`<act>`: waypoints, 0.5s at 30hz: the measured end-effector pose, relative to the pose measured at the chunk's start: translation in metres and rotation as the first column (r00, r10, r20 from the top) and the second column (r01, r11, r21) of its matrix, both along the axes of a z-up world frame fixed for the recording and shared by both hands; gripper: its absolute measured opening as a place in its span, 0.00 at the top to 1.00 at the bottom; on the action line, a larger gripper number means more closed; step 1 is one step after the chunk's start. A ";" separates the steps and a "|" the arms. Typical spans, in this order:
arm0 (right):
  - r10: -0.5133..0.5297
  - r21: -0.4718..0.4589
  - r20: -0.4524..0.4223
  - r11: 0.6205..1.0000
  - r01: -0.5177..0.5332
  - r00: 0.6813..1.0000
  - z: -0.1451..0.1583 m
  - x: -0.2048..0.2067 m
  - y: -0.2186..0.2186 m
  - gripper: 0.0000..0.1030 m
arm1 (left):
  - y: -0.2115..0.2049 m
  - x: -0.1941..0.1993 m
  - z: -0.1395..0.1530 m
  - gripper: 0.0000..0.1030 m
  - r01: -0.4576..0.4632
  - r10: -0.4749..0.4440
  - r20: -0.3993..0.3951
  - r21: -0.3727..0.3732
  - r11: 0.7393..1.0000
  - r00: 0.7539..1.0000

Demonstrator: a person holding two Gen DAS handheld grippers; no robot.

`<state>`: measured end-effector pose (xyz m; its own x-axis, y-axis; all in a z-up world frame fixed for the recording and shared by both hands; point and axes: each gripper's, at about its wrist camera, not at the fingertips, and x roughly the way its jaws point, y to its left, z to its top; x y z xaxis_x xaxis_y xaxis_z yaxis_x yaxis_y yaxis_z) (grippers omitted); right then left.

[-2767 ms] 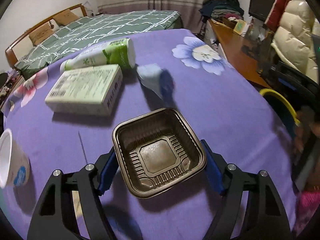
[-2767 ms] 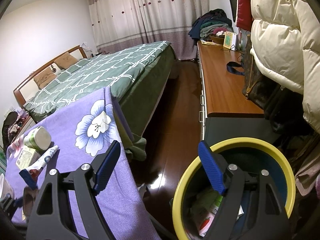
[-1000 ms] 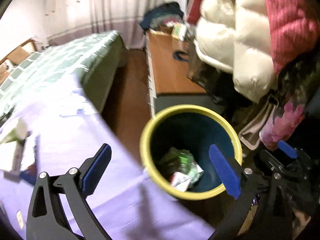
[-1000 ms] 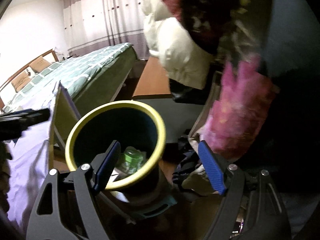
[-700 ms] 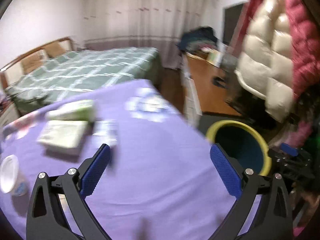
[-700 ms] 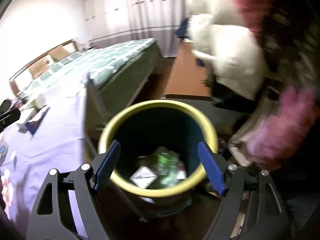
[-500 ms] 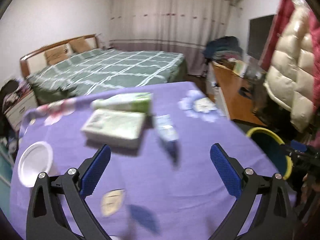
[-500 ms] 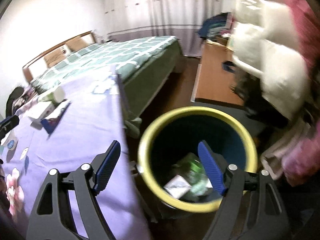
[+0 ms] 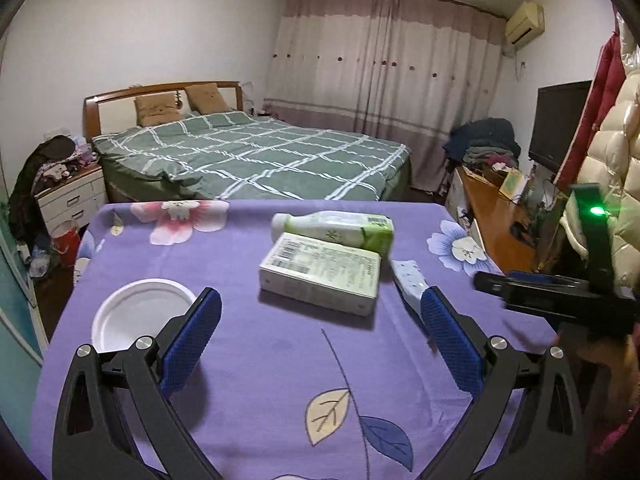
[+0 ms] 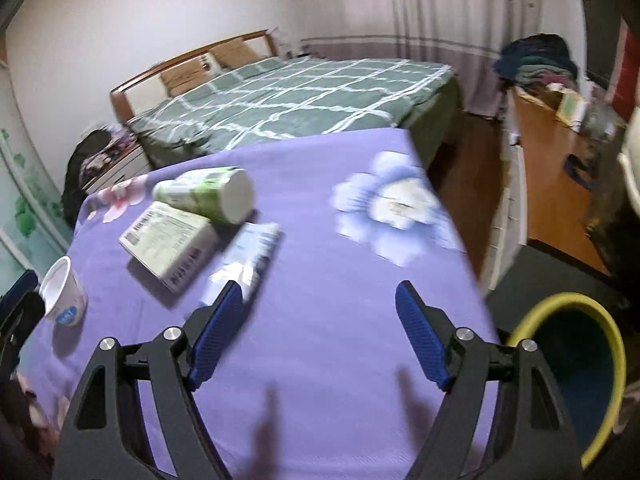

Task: Collect trash
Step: 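Reach the right tool to the white squeeze pouch and grasp it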

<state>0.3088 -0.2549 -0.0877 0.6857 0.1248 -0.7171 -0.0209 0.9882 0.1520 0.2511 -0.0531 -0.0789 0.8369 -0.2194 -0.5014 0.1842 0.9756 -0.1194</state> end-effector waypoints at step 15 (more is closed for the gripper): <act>0.067 -0.101 -0.119 0.992 -0.079 0.991 -0.035 0.039 0.062 0.51 | 0.000 -0.001 -0.001 0.05 -0.019 0.019 -0.006 -0.003 1.000 1.000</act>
